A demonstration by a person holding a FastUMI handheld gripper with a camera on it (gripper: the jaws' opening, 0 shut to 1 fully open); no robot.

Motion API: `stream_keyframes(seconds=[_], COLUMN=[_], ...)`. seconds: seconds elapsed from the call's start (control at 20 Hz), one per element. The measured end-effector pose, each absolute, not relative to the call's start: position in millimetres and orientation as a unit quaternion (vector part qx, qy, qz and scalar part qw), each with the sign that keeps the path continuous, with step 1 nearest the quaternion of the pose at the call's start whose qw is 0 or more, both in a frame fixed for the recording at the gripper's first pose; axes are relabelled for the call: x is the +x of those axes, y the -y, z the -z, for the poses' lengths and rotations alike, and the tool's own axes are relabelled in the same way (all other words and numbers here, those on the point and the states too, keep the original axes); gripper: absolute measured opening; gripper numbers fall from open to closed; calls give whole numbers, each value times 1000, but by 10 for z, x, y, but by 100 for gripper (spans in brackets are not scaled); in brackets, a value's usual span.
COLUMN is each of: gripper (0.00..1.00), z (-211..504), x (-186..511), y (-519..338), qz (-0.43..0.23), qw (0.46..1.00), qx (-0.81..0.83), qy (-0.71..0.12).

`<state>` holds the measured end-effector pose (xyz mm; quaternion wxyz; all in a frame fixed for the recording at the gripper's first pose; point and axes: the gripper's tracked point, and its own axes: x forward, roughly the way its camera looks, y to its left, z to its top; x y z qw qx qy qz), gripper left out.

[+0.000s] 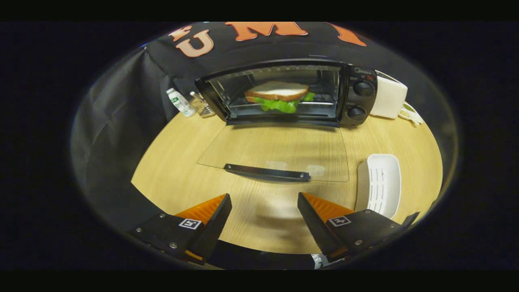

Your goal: Open the toaster oven, put the food inside, and close the toaster oven door.

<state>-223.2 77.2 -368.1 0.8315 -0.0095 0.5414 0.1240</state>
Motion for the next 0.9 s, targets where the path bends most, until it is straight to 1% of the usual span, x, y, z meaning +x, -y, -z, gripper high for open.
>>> stream_keyframes(seconds=[0.2, 0.5, 0.6, 0.65, 0.75, 0.9], gripper=[97, 97, 96, 94, 94, 93], z=[3912, 4145, 4181, 4164, 4155, 4036], x=[-2174, -2053, -1955, -1918, -1890, -1857], y=[-746, -859, -870, -856, -855, -858], qz=[-99, -84, -81, -76, -63, -73], qw=[826, 822, 831, 831, 827, 839], qx=[-27, -40, -47, -44, -20, -28], qy=[-554, -561, -549, -550, -558, -538])
